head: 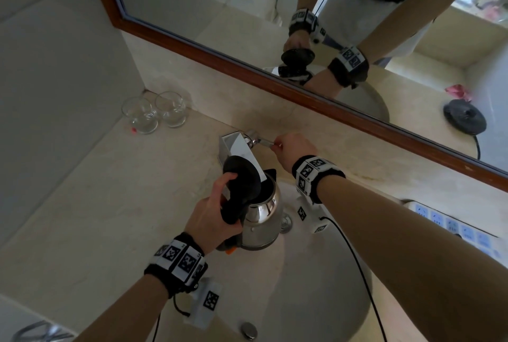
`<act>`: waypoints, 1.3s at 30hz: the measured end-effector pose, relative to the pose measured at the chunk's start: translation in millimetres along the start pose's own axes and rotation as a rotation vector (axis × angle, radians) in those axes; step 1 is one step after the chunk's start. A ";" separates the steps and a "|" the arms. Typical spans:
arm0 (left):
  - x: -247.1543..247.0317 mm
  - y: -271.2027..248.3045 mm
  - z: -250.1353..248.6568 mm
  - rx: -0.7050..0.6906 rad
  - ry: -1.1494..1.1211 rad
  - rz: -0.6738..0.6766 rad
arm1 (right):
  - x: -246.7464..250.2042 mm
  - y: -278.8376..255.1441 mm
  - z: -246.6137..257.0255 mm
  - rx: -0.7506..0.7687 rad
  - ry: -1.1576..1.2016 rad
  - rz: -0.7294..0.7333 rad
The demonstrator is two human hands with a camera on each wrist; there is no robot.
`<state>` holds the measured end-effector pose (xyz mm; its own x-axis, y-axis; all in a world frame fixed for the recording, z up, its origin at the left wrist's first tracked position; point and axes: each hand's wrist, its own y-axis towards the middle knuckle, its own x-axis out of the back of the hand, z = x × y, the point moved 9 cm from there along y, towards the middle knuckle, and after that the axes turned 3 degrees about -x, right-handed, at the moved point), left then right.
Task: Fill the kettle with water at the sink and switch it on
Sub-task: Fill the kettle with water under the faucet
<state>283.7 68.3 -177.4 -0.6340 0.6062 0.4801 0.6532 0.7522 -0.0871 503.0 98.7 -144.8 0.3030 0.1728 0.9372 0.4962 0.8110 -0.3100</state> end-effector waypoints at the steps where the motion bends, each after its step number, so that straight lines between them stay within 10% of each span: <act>1: -0.1 -0.7 0.6 0.007 -0.004 -0.002 | -0.2 0.2 0.5 0.003 -0.008 0.005; 39: 1.6 -0.5 2.7 0.015 -0.047 -0.030 | -11.8 12.6 2.7 -0.082 -0.060 0.053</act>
<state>281.3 69.6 -178.9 -0.6726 0.5944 0.4408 0.6273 0.7739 -0.0864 503.5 108.5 -159.4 0.2822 0.2495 0.9263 0.5466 0.7517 -0.3690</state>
